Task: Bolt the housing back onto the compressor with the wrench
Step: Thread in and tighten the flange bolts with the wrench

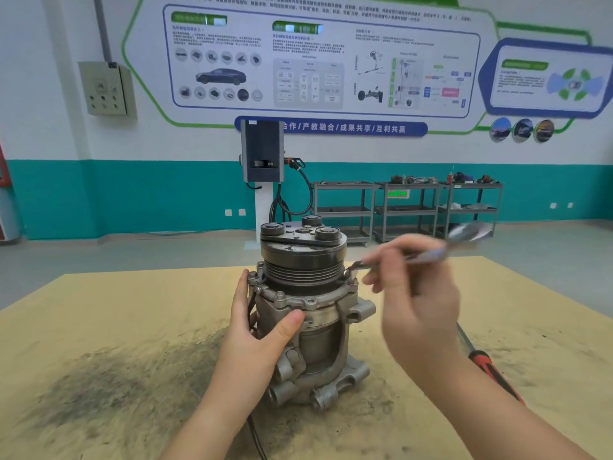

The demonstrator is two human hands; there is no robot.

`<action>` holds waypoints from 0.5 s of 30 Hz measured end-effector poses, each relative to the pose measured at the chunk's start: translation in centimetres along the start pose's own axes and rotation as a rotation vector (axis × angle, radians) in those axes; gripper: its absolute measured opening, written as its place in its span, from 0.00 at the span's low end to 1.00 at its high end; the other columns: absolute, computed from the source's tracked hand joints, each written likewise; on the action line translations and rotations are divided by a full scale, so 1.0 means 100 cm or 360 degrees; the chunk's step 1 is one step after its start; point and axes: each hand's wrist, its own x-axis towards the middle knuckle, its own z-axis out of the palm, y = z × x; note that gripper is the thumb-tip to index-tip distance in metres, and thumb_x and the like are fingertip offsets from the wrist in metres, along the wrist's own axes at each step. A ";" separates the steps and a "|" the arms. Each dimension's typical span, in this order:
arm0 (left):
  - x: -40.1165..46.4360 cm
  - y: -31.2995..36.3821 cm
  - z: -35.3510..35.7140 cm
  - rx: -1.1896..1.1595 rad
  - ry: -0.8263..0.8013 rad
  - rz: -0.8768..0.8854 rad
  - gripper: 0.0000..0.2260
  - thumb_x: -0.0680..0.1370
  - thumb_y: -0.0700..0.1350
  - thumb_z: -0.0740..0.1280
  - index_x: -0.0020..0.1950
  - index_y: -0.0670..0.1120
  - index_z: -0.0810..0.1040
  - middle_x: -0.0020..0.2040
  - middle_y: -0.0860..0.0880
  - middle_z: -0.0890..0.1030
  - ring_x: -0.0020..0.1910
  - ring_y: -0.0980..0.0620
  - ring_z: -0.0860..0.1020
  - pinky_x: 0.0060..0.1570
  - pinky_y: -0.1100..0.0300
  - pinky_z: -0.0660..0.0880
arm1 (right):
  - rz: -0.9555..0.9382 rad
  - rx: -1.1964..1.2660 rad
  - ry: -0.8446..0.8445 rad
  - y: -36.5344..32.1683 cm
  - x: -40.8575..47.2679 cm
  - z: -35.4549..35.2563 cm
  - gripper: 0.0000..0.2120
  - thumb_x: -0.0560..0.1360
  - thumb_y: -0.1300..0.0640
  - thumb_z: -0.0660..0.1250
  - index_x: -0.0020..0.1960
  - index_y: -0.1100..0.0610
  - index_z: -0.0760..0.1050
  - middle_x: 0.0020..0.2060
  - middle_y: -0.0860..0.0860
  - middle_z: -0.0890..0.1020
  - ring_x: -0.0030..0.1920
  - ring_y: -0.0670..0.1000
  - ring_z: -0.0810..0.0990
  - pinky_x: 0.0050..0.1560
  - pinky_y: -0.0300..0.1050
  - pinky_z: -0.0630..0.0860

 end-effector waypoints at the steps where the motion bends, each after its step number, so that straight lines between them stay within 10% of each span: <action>1: 0.000 0.001 0.000 0.0004 0.0003 0.0000 0.45 0.54 0.75 0.75 0.67 0.80 0.56 0.59 0.80 0.72 0.60 0.78 0.70 0.68 0.59 0.67 | 0.0263 0.0157 0.0177 0.001 0.003 -0.004 0.07 0.81 0.59 0.57 0.49 0.49 0.71 0.36 0.49 0.80 0.35 0.47 0.79 0.36 0.36 0.76; 6: -0.001 0.001 0.000 0.0023 0.0002 -0.0038 0.47 0.65 0.64 0.74 0.77 0.69 0.51 0.59 0.81 0.70 0.61 0.79 0.67 0.72 0.55 0.65 | 0.1257 0.0782 0.0577 0.021 0.012 -0.020 0.09 0.83 0.66 0.51 0.50 0.56 0.66 0.30 0.52 0.80 0.27 0.49 0.76 0.28 0.39 0.72; 15: -0.005 0.005 0.003 0.0007 0.0013 -0.0054 0.48 0.62 0.66 0.73 0.77 0.70 0.50 0.64 0.76 0.70 0.63 0.76 0.68 0.73 0.55 0.64 | 0.1558 0.1141 0.0397 0.042 0.017 -0.033 0.07 0.83 0.63 0.55 0.48 0.60 0.68 0.31 0.52 0.81 0.28 0.48 0.77 0.31 0.37 0.76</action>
